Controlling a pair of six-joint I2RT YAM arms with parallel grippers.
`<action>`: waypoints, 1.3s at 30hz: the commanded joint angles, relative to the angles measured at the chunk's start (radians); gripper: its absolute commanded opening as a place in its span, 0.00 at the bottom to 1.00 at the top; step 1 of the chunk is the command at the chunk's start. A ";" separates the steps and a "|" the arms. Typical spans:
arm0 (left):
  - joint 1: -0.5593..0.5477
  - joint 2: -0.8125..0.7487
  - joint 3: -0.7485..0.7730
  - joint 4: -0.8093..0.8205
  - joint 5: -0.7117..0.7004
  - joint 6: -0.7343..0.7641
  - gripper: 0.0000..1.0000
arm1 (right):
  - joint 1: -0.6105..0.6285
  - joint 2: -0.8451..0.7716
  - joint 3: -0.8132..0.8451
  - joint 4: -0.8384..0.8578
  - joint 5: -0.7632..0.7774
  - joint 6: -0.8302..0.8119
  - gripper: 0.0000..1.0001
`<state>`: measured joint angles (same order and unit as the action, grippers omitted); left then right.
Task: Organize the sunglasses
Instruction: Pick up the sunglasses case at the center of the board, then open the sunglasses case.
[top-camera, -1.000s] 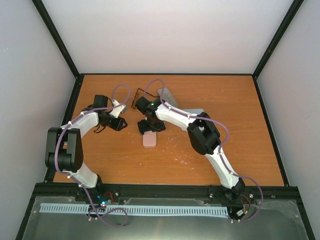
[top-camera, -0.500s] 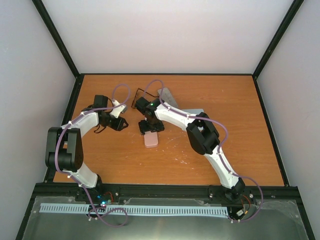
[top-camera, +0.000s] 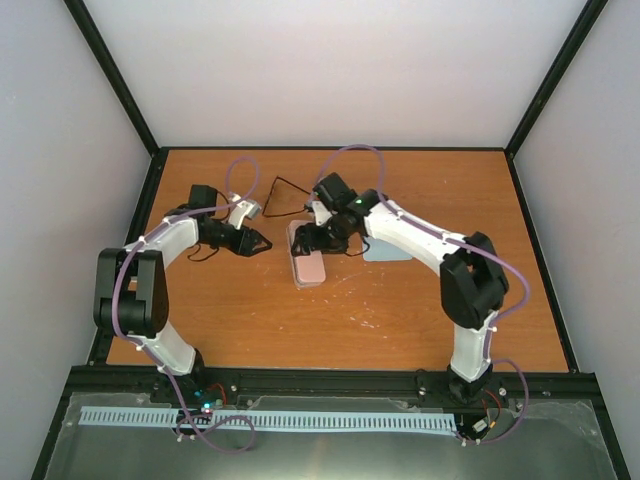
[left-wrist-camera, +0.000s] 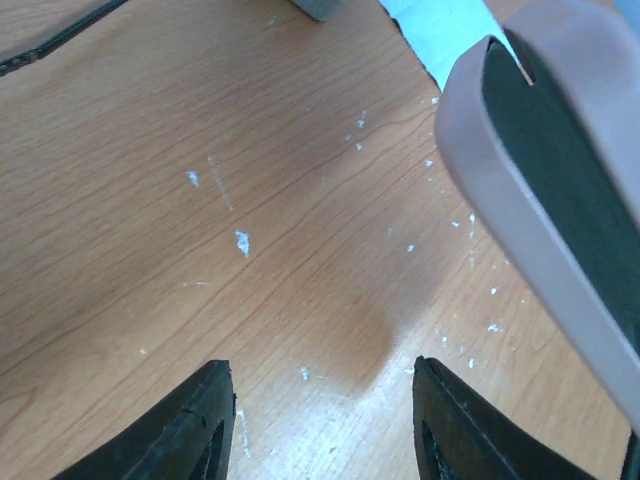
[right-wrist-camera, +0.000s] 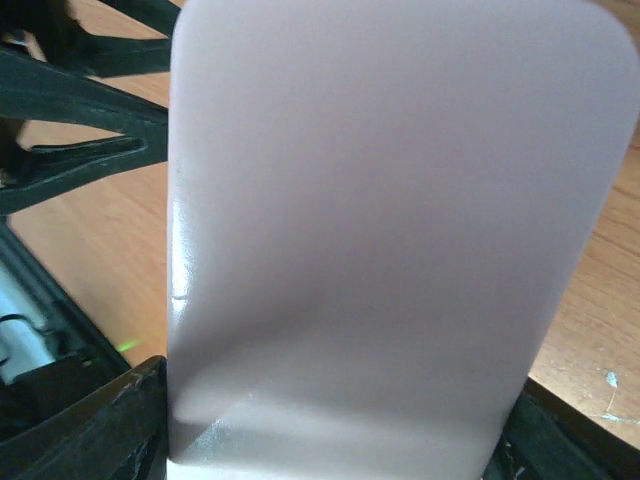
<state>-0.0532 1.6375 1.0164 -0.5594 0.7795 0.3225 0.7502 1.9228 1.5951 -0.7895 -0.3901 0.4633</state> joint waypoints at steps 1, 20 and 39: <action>-0.007 0.021 0.046 -0.020 0.091 -0.029 0.51 | -0.049 -0.070 -0.132 0.174 -0.215 -0.003 0.72; -0.111 0.035 0.104 -0.013 0.205 -0.080 0.52 | -0.055 -0.096 -0.136 0.278 -0.263 0.031 0.69; -0.118 0.115 0.056 0.019 0.110 -0.018 0.49 | -0.057 -0.147 -0.141 0.340 -0.349 0.044 0.50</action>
<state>-0.1635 1.7241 1.0855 -0.5644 0.9421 0.2646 0.6888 1.8404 1.4204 -0.5346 -0.6434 0.5060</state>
